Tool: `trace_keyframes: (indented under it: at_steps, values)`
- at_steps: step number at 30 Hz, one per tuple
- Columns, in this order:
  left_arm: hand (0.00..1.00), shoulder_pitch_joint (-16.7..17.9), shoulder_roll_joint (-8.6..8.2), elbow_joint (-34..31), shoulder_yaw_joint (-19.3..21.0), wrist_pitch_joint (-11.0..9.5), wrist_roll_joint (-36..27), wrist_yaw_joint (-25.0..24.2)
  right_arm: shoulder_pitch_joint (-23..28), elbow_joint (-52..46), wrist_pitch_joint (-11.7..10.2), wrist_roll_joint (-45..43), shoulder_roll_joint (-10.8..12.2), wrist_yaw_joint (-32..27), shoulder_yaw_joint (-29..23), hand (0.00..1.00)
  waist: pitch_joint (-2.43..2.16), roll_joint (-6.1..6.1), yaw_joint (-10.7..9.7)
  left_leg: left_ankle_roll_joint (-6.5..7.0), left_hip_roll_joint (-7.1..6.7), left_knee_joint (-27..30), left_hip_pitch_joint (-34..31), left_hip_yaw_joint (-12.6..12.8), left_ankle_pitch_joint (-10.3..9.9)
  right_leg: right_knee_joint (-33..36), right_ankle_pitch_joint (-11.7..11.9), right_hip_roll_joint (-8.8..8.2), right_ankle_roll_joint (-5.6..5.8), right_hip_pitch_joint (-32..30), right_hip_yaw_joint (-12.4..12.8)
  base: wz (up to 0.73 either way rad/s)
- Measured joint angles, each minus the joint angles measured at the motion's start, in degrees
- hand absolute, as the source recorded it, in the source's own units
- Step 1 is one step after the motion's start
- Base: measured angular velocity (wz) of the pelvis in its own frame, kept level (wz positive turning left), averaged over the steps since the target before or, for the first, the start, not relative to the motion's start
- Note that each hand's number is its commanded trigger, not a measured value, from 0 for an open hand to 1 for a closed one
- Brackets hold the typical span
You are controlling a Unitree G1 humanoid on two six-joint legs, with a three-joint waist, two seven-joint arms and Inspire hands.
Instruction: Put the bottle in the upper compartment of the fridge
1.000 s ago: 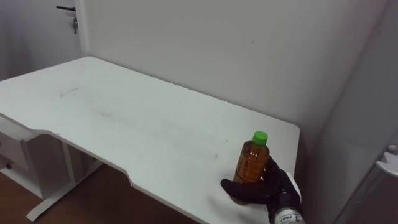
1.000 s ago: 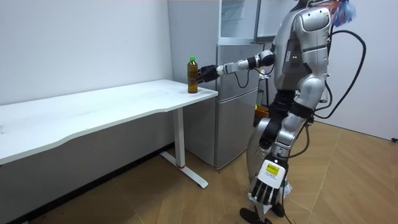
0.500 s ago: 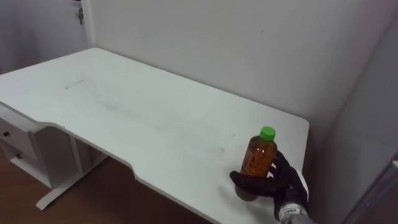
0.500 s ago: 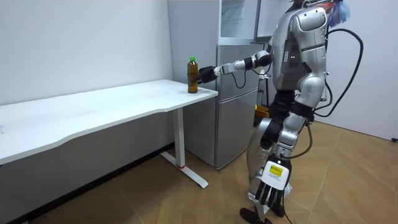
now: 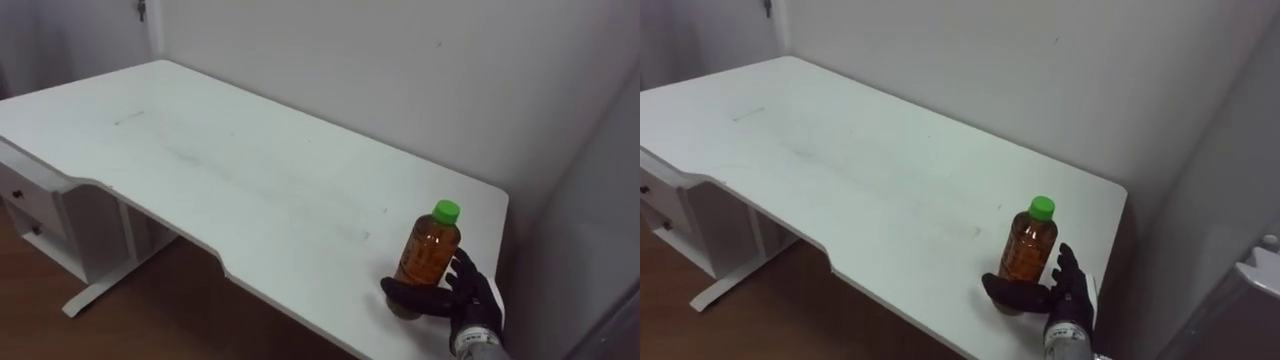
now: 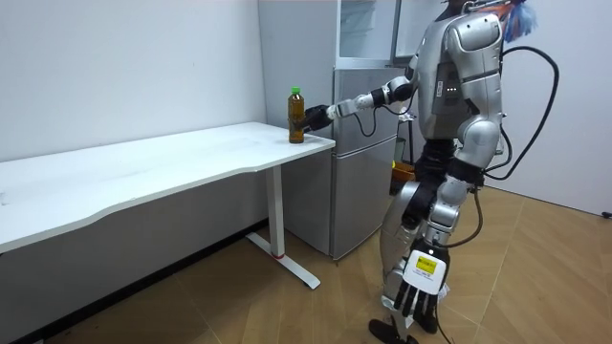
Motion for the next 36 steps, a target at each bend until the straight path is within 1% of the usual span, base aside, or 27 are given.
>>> trace_keyframes:
  at_steps: [4,7,13,19,20,21,24,25,26,28,29,30,31,32,33,35,36]
  values:
    - [0.00,0.07,0.73,-1.04,-0.16,-0.19,-0.49,0.72,-1.50,1.27,-0.01,0.02,0.00,-1.53,0.05,0.00,-0.05,-0.08,0.85,0.00,0.06,0.11,-0.27,0.01,0.00,0.02,0.06,-0.19,-0.03,-0.47,0.02,0.00]
    - [0.00,0.13,0.78,-1.50,-0.16,-0.18,-0.48,0.94,-1.97,1.27,-0.01,0.00,0.01,-1.67,0.34,0.00,-0.03,-0.08,1.18,0.00,0.05,0.08,-0.32,-0.03,0.00,0.01,0.07,-0.21,-0.02,-0.52,-0.07,0.00]
    - [0.00,0.20,0.89,-1.93,-0.12,-0.22,-0.51,1.77,-2.74,1.28,-0.02,-0.05,-0.05,-1.76,2.45,0.00,-0.05,-0.23,1.20,-0.01,0.02,0.15,-0.71,-0.26,0.00,-0.06,0.08,-0.10,-0.02,-0.75,-0.04,0.01]
    - [0.00,0.53,0.90,-1.90,-0.13,-0.58,-0.48,1.78,-2.76,1.06,-0.03,-0.35,-0.05,-2.25,2.49,0.00,-0.02,-0.19,1.24,-0.01,0.01,0.18,-0.67,-0.25,0.00,-0.10,0.08,0.01,-0.02,-0.64,0.06,0.00]
    - [0.00,0.53,0.89,-1.88,-0.13,-0.59,-0.47,1.77,-2.86,1.03,-0.10,-0.38,-0.05,-2.25,2.49,0.78,-0.02,-0.19,1.25,-0.02,0.02,0.20,-0.68,-0.25,0.01,-0.10,0.08,0.02,-0.02,-0.64,0.06,0.00]
    - [0.00,0.53,0.90,-1.87,-0.12,-0.61,-0.47,1.77,-2.89,1.03,-0.20,-0.38,-0.05,-2.26,2.49,1.00,-0.01,-0.17,1.26,-0.02,0.02,0.21,-0.67,-0.25,0.01,-0.10,0.08,0.03,-0.02,-0.64,0.07,0.00]
    - [0.00,0.53,0.89,-1.85,-0.12,-0.63,-0.46,1.73,-2.93,1.03,-0.72,-0.63,-0.05,-2.35,2.48,1.00,0.04,-0.10,1.34,-0.02,0.02,0.24,-0.62,-0.26,0.01,-0.10,0.09,-0.02,-0.02,-0.53,0.05,0.00]
    - [0.00,0.53,0.89,-1.84,-0.12,-0.64,-0.46,1.71,-2.93,1.03,-0.75,-0.62,-0.06,-2.43,2.48,1.00,0.15,0.05,1.35,-0.02,0.02,0.24,-0.62,-0.26,0.01,-0.10,0.08,-0.01,-0.02,-0.46,0.06,0.00]
    - [0.00,0.54,0.89,-1.84,-0.12,-0.65,-0.47,1.70,-2.93,1.03,-0.83,-0.62,-0.06,-2.53,2.48,1.00,0.16,0.07,1.35,-0.02,0.02,0.25,-0.62,-0.26,0.01,-0.10,0.09,0.01,-0.02,-0.44,0.07,0.00]
    - [0.00,0.54,0.89,-1.84,-0.13,-0.66,-0.46,1.68,-2.93,1.03,-1.16,-0.62,-0.06,-2.79,2.48,1.00,0.15,0.06,1.35,-0.02,0.02,0.26,-0.61,-0.26,0.01,-0.10,0.09,0.02,-0.02,-0.42,0.08,0.00]
    - [0.00,0.57,0.89,-1.85,-0.13,-0.66,-0.46,1.68,-2.93,0.99,-1.23,-0.62,-0.06,-2.92,2.49,1.00,0.05,-0.08,1.33,-0.02,0.02,0.30,-0.56,-0.27,0.01,-0.12,0.08,0.04,-0.02,-0.35,0.08,0.00]
    - [0.00,0.61,0.89,-1.87,-0.13,-0.66,-0.46,1.68,-2.92,0.99,-1.24,-0.63,-0.06,-2.98,2.53,1.00,0.19,0.12,1.32,-0.02,0.02,0.31,-0.54,-0.28,0.01,-0.15,0.08,0.04,-0.02,-0.28,0.08,0.00]
    - [0.00,0.73,0.89,-1.86,-0.13,-0.68,-0.46,1.68,-2.92,0.99,-1.24,-0.64,-0.09,-3.13,2.54,1.00,0.09,-0.03,1.31,-0.02,0.01,0.31,-0.34,-0.29,0.00,-0.15,0.09,0.07,-0.02,-0.19,0.15,0.00]
    - [0.00,1.08,0.89,-1.85,-0.13,-0.70,-0.46,1.68,-2.86,1.01,-1.24,-0.91,-0.16,-3.10,2.89,1.00,0.30,0.17,1.25,-0.02,0.00,0.22,0.17,-0.27,0.00,-0.15,0.09,0.10,-0.01,0.19,0.28,0.00]
    - [0.00,1.32,0.89,-1.86,-0.13,-0.71,-0.45,1.68,-2.85,1.01,-1.24,-1.13,-0.17,-3.05,3.32,1.00,0.31,0.18,1.23,-0.01,-0.01,0.16,0.33,-0.25,-0.01,-0.14,0.09,0.10,0.00,0.33,0.38,-0.04]
    - [0.00,1.74,0.85,-1.89,-0.13,-0.72,-0.46,1.68,-2.89,0.97,-1.24,-2.19,-0.29,-2.52,3.91,1.00,0.27,0.13,1.22,-0.02,0.05,0.20,0.36,-0.09,-0.01,-0.19,0.10,0.08,0.00,0.23,1.61,-0.04]
    - [0.00,1.82,0.85,-1.89,-0.13,-0.72,-0.46,1.68,-2.88,0.98,-1.24,-2.37,-0.29,-2.29,3.98,1.00,0.27,0.13,1.21,-0.02,0.06,0.24,0.37,-0.09,-0.01,-0.19,0.10,0.09,0.00,0.25,1.74,0.00]
